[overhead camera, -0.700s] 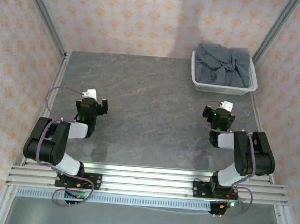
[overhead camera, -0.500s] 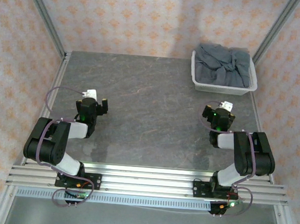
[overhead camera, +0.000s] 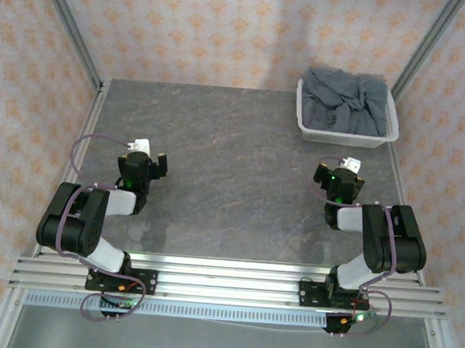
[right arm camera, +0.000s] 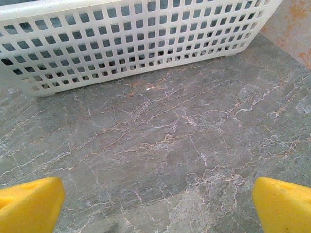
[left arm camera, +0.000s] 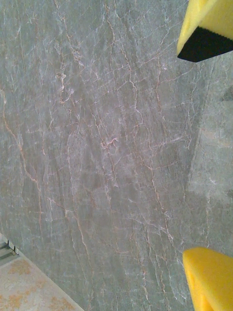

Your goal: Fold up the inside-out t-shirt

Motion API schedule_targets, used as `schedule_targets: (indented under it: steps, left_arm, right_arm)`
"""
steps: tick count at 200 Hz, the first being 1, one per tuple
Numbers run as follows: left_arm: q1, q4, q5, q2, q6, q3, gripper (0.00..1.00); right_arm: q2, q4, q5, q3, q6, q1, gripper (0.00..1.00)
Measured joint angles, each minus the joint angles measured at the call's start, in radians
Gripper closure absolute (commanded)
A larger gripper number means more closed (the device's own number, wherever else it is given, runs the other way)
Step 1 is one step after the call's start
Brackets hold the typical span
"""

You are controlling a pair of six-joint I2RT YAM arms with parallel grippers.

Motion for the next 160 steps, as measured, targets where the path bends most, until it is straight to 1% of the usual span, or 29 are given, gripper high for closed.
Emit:
schedule_targets:
  steps: [24, 36, 50, 82, 99, 112, 122, 134, 145, 160]
  left_arm:
    - [0.000, 0.000, 0.000, 0.000, 0.000, 0.000, 0.00]
    - [0.000, 0.000, 0.000, 0.000, 0.000, 0.000, 0.00]
    - [0.000, 0.000, 0.000, 0.000, 0.000, 0.000, 0.00]
    - [0.000, -0.019, 0.004, -0.010, 0.007, 0.006, 0.00]
    - [-0.015, -0.104, -0.002, -0.071, 0.016, 0.028, 0.00]
    - [-0.035, -0.189, 0.011, -0.147, 0.018, 0.058, 0.00]
    - [-0.050, -0.258, 0.058, -0.224, 0.018, 0.092, 0.00]
    - [-0.066, -0.323, 0.118, -0.296, 0.018, 0.138, 0.00]
    - [-0.095, -0.389, 0.179, -0.354, 0.025, 0.191, 0.00]
    - [-0.167, -0.464, 0.261, -0.415, 0.037, 0.262, 0.00]
  right_arm:
    - [-0.008, -0.004, 0.006, 0.000, 0.000, 0.003, 0.01]
    - [-0.055, -0.050, 0.029, 0.000, 0.001, 0.012, 0.01]
    - [-0.174, -0.144, 0.063, 0.003, 0.019, 0.022, 0.01]
    - [-0.539, -0.393, 0.130, 0.068, 0.117, 0.024, 0.01]
    - [-0.638, -0.570, 0.145, 0.170, 0.181, 0.023, 0.01]
    - [-0.644, -0.706, 0.142, 0.280, 0.223, 0.022, 0.01]
    - [-0.619, -0.792, 0.116, 0.368, 0.263, 0.016, 0.01]
    - [-0.575, -0.855, 0.074, 0.452, 0.302, 0.004, 0.01]
    - [-0.506, -0.905, 0.038, 0.525, 0.338, -0.013, 0.01]
    - [-0.375, -0.966, 0.016, 0.634, 0.375, -0.036, 0.01]
